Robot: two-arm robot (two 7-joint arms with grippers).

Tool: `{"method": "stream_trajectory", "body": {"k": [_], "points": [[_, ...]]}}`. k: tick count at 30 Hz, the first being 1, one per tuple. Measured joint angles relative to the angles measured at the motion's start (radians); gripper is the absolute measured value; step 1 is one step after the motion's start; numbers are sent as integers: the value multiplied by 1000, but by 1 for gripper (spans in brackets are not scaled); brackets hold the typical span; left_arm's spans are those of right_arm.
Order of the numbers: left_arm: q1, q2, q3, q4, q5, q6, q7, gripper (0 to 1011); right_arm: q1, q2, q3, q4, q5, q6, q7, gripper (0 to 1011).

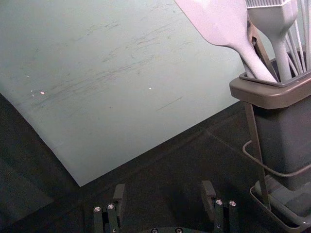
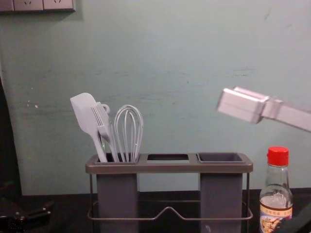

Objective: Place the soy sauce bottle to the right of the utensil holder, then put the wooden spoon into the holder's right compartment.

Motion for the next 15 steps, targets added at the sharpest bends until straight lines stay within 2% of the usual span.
{"method": "stream_trajectory", "body": {"k": [3,5,6,10,11,15], "points": [[0,0,0,0,0,0,0,1011,29,-29,-24,38,-11,8,7,1004],[0,0,0,0,0,0,0,1011,36,-36,-29,47,-14,11,9,1004],[0,0,0,0,0,0,0,1012,54,-57,-43,77,-20,16,12,1004],[0,0,0,0,0,0,0,1011,83,-97,-67,132,-34,25,15,1004],[0,0,0,0,0,0,0,1011,83,-97,-67,132,-34,25,15,1004],[0,0,0,0,0,0,0,1011,97,-136,-77,181,-44,39,11,1004]]}}
